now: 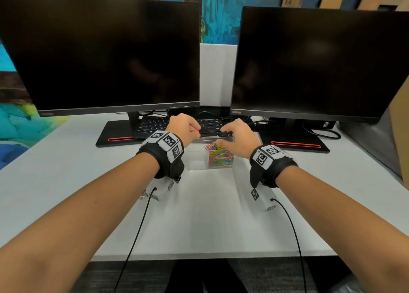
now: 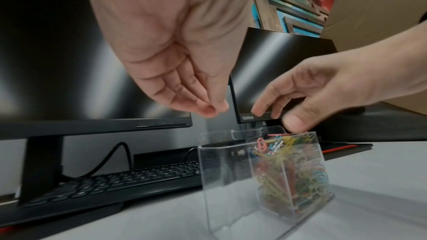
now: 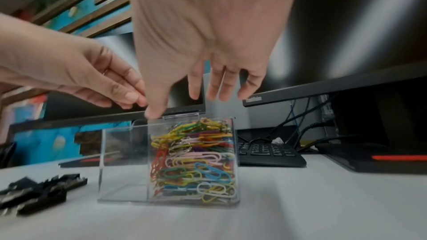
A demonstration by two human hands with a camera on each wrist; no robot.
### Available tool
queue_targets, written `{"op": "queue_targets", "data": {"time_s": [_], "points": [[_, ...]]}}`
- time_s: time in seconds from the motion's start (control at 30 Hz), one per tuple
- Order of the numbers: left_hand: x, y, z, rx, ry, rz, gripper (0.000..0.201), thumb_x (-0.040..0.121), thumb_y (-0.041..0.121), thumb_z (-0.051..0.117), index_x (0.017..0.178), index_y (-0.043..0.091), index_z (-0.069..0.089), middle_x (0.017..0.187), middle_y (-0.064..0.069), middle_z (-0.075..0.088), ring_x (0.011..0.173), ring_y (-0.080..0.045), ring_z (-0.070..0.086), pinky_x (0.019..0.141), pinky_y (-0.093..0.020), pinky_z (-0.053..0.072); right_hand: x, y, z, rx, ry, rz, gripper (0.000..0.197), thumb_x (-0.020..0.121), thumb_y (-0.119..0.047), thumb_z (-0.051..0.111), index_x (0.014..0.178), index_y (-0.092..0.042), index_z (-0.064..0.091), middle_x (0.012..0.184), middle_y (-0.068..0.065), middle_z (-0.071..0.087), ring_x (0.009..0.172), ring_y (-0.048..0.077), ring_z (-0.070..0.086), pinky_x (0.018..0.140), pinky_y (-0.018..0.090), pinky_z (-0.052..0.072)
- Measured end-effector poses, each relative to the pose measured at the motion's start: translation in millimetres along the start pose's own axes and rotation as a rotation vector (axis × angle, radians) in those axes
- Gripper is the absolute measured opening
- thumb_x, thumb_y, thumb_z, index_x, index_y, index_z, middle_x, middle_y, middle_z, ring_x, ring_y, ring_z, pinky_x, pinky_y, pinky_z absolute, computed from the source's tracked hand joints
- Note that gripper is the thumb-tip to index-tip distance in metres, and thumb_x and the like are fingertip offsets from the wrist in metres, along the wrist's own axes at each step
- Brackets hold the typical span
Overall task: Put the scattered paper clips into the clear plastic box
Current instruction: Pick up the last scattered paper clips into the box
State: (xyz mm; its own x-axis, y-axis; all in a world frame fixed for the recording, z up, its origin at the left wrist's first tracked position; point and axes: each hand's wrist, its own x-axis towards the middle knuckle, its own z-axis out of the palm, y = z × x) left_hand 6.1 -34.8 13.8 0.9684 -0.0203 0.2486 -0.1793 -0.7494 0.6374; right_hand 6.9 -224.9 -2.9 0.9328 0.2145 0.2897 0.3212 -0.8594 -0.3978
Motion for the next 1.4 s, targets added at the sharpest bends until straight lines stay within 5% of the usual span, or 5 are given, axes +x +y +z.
{"op": "queue_targets", "data": {"time_s": [0.13, 0.57, 0.9, 1.03, 1.4], "points": [[-11, -17, -20, 0.034, 0.012, -0.058, 0.011, 0.08, 0.013, 0.073, 0.091, 0.015, 0.072, 0.092, -0.006, 0.073, 0.089, -0.017, 0.068, 0.087, -0.03, 0.054, -3, -17, 4, -0.283, -0.249, -0.069, 0.081, 0.072, -0.055, 0.071, 0.141, -0.029, 0.037, 0.147, -0.002, 0.035, 0.136, 0.023, 0.03, 0.109, 0.054, 0.03], [-55, -19, -34, 0.076, -0.095, 0.066, 0.022, 0.078, 0.023, 0.075, 0.098, 0.016, 0.071, 0.094, 0.001, 0.073, 0.078, -0.003, 0.062, 0.069, -0.004, 0.043, -19, -46, 6, -0.266, -0.294, -0.023, 0.065, 0.075, -0.039, 0.075, 0.132, -0.026, 0.047, 0.133, -0.003, 0.052, 0.123, 0.022, 0.049, 0.106, 0.049, 0.036], [-67, 12, 2, 0.66, -0.575, 0.062, 0.057, 0.068, 0.036, 0.082, 0.117, 0.013, 0.065, 0.111, -0.001, 0.068, 0.101, -0.021, 0.064, 0.091, -0.034, 0.053, -38, -44, -6, -0.18, -0.369, -0.023, 0.079, 0.064, -0.027, 0.086, 0.133, -0.015, 0.049, 0.123, -0.001, 0.061, 0.116, 0.021, 0.054, 0.099, 0.042, 0.047], [-65, 12, 17, 0.822, -0.599, 0.069, 0.059, 0.057, 0.052, 0.083, 0.106, 0.023, 0.067, 0.091, 0.005, 0.065, 0.087, -0.021, 0.065, 0.082, -0.035, 0.056, -43, -38, -12, -0.16, -0.372, -0.005, 0.074, 0.063, -0.027, 0.086, 0.128, -0.013, 0.054, 0.115, -0.001, 0.066, 0.104, 0.017, 0.06, 0.093, 0.032, 0.051], [-75, 27, 22, 0.765, -0.537, 0.037, 0.011, 0.069, 0.018, 0.07, 0.068, 0.017, 0.059, 0.071, -0.002, 0.061, 0.065, -0.024, 0.059, 0.06, -0.026, 0.05, -52, -35, -16, -0.124, -0.346, 0.03, 0.075, 0.063, -0.025, 0.087, 0.13, -0.014, 0.054, 0.117, 0.0, 0.066, 0.108, 0.017, 0.061, 0.097, 0.034, 0.05]]}}
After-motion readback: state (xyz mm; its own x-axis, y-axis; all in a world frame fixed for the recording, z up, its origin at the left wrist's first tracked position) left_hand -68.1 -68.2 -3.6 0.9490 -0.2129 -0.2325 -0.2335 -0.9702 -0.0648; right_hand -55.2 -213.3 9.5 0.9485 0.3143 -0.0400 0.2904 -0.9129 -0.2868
